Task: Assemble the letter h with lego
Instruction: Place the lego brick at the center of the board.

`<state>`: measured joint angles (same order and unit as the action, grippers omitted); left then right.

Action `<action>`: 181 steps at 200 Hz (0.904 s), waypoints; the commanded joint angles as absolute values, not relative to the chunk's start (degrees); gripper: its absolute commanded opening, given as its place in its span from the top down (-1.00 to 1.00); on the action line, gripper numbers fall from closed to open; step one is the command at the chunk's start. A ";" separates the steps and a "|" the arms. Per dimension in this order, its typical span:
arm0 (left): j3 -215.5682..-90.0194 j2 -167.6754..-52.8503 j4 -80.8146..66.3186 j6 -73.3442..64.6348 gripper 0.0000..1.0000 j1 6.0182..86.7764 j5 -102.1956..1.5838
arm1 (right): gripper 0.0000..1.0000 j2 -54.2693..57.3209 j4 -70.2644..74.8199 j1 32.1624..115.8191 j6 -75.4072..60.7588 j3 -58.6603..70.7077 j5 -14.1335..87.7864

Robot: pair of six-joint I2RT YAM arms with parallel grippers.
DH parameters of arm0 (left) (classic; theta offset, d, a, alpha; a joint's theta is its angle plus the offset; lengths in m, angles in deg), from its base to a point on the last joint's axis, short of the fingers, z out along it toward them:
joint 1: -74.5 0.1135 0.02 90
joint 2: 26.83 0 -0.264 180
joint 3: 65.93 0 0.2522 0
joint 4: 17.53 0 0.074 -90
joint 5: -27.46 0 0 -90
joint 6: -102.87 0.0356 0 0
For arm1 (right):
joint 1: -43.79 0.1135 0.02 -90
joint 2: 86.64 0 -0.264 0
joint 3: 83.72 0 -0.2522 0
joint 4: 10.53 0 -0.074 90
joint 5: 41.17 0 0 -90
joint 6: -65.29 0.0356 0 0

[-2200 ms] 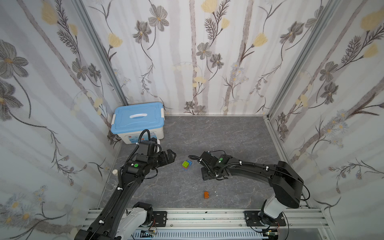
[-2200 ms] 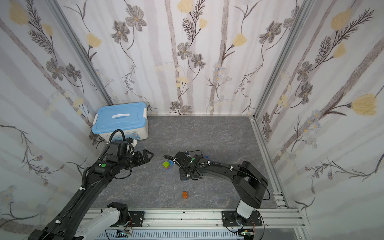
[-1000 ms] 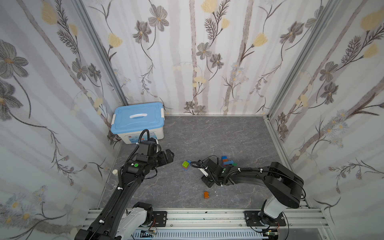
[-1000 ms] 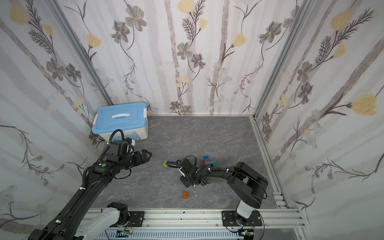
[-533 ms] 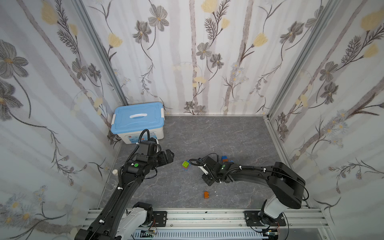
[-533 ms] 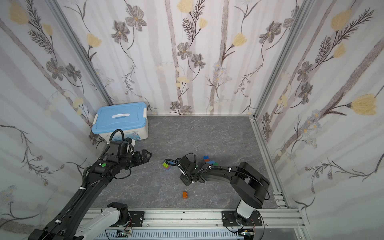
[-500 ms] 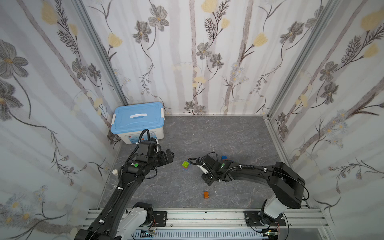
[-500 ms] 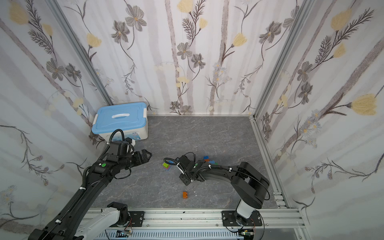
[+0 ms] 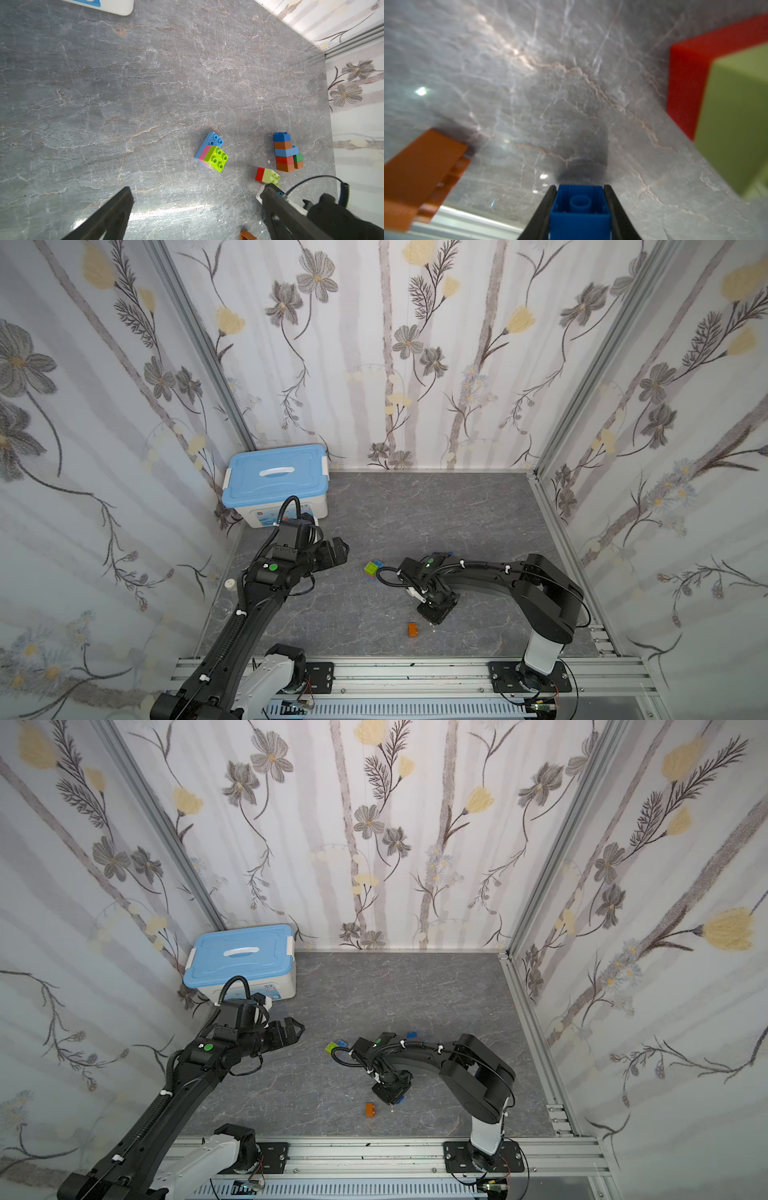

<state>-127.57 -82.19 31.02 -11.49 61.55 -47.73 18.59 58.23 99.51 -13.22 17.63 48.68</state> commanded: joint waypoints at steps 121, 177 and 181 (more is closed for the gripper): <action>-128.03 -82.21 31.31 -10.43 -1.00 62.08 -49.61 | 0.06 10.98 47.62 99.77 -11.72 20.74 52.73; -128.12 -82.27 31.97 -11.05 -1.00 62.39 -50.76 | -0.06 0.99 46.53 106.54 -4.08 23.62 50.82; -128.24 -82.40 32.00 -11.05 -1.00 62.43 -50.76 | -0.06 0.70 45.88 107.31 -3.75 23.85 50.36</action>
